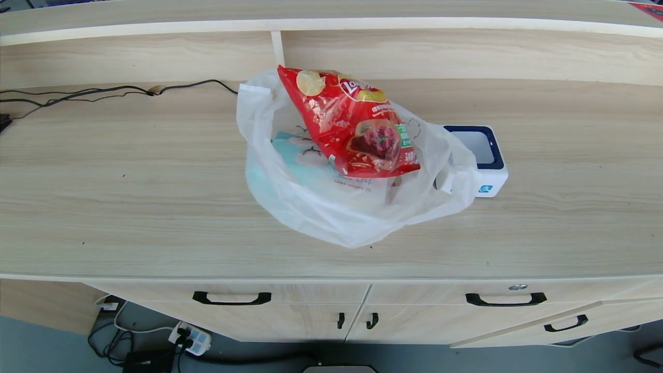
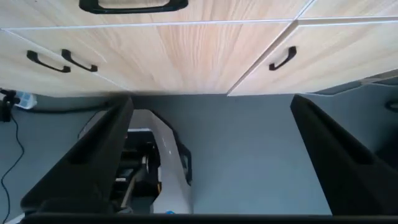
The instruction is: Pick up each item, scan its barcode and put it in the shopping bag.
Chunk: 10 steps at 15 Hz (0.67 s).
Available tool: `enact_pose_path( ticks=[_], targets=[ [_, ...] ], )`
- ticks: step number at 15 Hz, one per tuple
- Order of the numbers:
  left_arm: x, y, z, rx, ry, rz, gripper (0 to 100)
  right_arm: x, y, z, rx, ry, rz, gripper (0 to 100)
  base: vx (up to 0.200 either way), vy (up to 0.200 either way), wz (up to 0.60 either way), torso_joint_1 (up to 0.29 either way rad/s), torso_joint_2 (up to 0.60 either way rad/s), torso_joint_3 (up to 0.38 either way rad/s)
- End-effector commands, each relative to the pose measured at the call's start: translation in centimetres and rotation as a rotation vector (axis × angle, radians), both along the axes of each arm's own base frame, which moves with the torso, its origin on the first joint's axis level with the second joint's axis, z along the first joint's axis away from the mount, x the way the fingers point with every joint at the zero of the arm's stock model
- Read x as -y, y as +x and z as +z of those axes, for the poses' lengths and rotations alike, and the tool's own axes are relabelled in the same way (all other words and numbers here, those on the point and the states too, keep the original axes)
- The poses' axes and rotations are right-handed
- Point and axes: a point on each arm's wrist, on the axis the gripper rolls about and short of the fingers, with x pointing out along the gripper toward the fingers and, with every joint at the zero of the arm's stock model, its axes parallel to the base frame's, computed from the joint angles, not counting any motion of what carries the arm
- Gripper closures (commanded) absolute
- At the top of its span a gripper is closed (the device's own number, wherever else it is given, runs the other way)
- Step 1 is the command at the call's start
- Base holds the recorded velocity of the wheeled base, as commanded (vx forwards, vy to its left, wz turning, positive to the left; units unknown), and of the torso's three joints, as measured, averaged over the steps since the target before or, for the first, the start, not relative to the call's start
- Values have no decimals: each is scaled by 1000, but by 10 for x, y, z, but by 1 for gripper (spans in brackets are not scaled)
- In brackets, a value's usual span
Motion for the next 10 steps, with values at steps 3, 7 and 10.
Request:
enact_pose_path(
  ticks=[3,7,10],
  targets=[
    [0,0,0,1,0,1,0,-1,-20,-26,332,-34,64,0,0,0,0,0,0,0],
    [0,0,0,1,0,1,0,-3,-18,-26,342,-6,111,0,0,0,0,0,0,0],
    [0,0,0,1,0,1,0,-3,-23,-33,364,-37,30,0,0,0,0,0,0,0]
  ],
)
